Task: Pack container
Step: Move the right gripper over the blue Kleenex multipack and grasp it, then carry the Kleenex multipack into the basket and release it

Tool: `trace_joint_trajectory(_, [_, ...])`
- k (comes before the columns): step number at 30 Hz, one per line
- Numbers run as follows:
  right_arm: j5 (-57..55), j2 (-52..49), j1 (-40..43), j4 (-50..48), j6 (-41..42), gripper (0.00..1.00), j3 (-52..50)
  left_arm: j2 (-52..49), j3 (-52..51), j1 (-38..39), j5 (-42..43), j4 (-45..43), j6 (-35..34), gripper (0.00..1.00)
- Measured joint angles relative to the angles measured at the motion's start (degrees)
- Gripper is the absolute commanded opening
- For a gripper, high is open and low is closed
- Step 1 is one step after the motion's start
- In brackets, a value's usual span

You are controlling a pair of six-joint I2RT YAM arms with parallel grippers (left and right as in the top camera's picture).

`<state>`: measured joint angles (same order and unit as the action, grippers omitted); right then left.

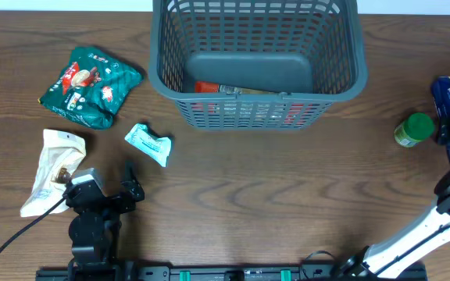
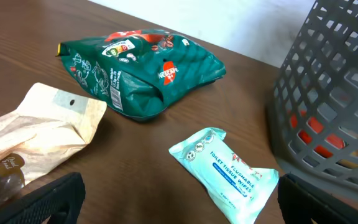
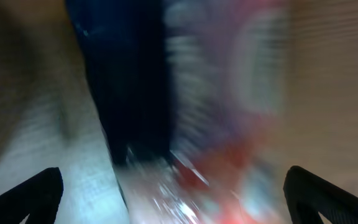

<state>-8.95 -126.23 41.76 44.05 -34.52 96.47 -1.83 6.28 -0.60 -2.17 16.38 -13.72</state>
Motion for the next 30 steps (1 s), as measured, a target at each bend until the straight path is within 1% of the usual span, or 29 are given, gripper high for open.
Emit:
trace_joint_trajectory(2, [0.52,-1.18,0.00,-0.46,0.50,0.91,0.26,0.00,0.00,0.00,0.00,0.00,0.00,0.99])
trace_joint_trajectory(3, [0.50,-1.18,0.02,-1.31,1.01,0.88,0.37,0.00,0.00,0.00,0.00,0.00,0.00,0.99])
trace_joint_trajectory(4, [0.57,-1.38,0.07,-1.88,1.73,0.75,0.37,0.00,0.00,0.00,0.00,0.00,0.00,0.99])
trace_joint_trajectory(5, [0.81,-1.57,0.13,-1.92,2.08,0.54,0.44,0.00,0.00,0.00,0.00,0.00,-0.02,0.99])
trace_joint_trajectory(6, [0.61,-1.64,0.13,-2.10,2.51,0.24,0.46,0.00,0.00,0.00,0.00,0.00,-0.02,0.99])
trace_joint_trajectory(7, [0.46,-1.81,0.13,-1.99,3.15,0.10,0.46,0.00,0.00,0.00,0.00,0.00,0.00,0.99])
trace_joint_trajectory(8, [0.55,-1.97,0.17,-1.92,3.48,0.01,0.46,0.00,0.00,0.00,0.00,0.00,0.00,0.99])
trace_joint_trajectory(13, [0.13,-1.97,0.15,-1.75,6.03,0.01,1.09,0.00,0.00,0.00,0.00,0.00,0.00,0.99])
trace_joint_trajectory(22, [1.31,-0.92,-0.15,-0.39,13.29,0.01,1.09,0.00,0.00,0.00,0.00,0.00,-0.02,0.98])
trace_joint_trajectory(25, [3.06,1.14,-0.94,1.36,15.47,0.01,1.09,0.00,0.00,0.00,0.00,0.00,0.00,0.99])
trace_joint_trajectory(30, [4.50,9.70,-4.09,4.42,18.03,0.01,3.28,0.00,0.00,0.00,0.00,0.00,0.00,0.99])
